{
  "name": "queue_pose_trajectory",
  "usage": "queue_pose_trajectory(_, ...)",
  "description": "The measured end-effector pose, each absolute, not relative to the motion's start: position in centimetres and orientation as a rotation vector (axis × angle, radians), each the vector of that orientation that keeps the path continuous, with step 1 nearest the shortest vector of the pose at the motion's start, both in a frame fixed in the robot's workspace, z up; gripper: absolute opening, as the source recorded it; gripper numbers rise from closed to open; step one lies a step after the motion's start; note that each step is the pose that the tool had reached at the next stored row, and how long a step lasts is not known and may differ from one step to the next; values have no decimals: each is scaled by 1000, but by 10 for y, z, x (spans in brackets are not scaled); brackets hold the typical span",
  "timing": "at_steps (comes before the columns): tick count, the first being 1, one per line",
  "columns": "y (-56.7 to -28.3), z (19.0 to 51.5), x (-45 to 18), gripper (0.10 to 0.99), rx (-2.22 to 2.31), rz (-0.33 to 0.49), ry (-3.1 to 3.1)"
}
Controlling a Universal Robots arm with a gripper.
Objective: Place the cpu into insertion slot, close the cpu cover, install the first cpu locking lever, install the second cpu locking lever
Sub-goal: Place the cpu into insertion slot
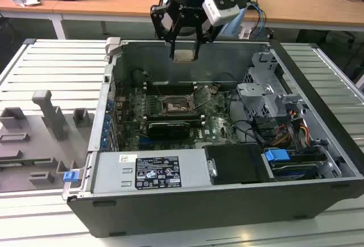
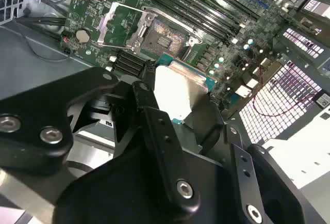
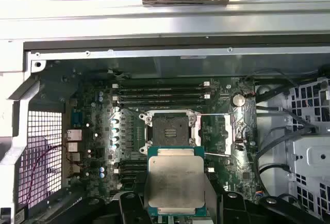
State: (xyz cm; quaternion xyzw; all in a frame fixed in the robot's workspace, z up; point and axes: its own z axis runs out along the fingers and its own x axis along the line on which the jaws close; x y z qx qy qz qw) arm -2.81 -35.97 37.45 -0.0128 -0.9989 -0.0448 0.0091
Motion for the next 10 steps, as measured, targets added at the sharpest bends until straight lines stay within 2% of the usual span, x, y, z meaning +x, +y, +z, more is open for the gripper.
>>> queue_pose_trajectory(10,-360,373,-28,525,-70,-139,-3120)
